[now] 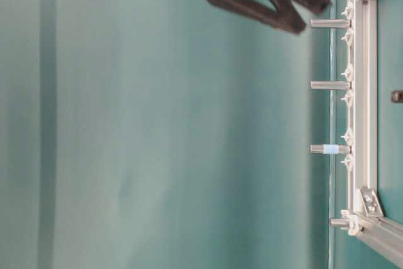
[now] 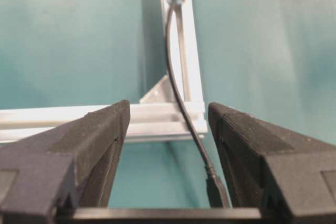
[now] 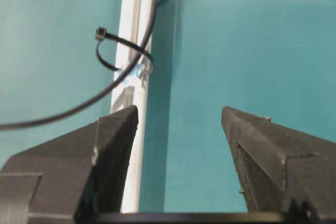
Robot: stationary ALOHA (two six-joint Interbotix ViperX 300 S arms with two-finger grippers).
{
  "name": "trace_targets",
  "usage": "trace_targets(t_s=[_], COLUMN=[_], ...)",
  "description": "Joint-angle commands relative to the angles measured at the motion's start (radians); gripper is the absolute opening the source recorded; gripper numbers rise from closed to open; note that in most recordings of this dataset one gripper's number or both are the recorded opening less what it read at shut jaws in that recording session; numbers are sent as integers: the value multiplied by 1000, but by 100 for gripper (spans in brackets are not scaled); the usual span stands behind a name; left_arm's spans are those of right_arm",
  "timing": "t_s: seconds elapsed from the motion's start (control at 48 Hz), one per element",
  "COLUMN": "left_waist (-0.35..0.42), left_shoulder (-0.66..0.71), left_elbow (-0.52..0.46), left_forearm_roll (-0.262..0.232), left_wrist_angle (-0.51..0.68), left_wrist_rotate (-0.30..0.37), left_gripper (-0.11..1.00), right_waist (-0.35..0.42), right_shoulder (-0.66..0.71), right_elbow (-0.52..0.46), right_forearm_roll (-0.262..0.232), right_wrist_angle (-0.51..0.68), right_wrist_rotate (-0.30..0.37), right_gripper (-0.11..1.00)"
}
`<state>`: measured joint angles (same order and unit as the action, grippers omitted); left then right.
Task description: Insert the wire through the string loop located in the center.
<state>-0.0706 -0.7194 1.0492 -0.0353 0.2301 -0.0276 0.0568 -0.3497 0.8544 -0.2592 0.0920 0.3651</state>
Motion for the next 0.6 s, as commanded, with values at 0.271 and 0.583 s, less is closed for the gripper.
trace_targets(t_s=[0.271,0.583], left_waist=[8,8], left_shoulder=[-101,-158], left_elbow=[34,75], left_forearm_roll=[-2,0], left_wrist_angle=[-6,-46], left_wrist_rotate=[15,17], left_gripper=[62,62], right_waist=[-15,-29], right_shoulder=[-183,-287], right_elbow=[104,207], right_forearm_roll=[-2,-2], right_wrist_angle=[-38,-140], right_wrist_rotate=[5,9], right_gripper=[67,67])
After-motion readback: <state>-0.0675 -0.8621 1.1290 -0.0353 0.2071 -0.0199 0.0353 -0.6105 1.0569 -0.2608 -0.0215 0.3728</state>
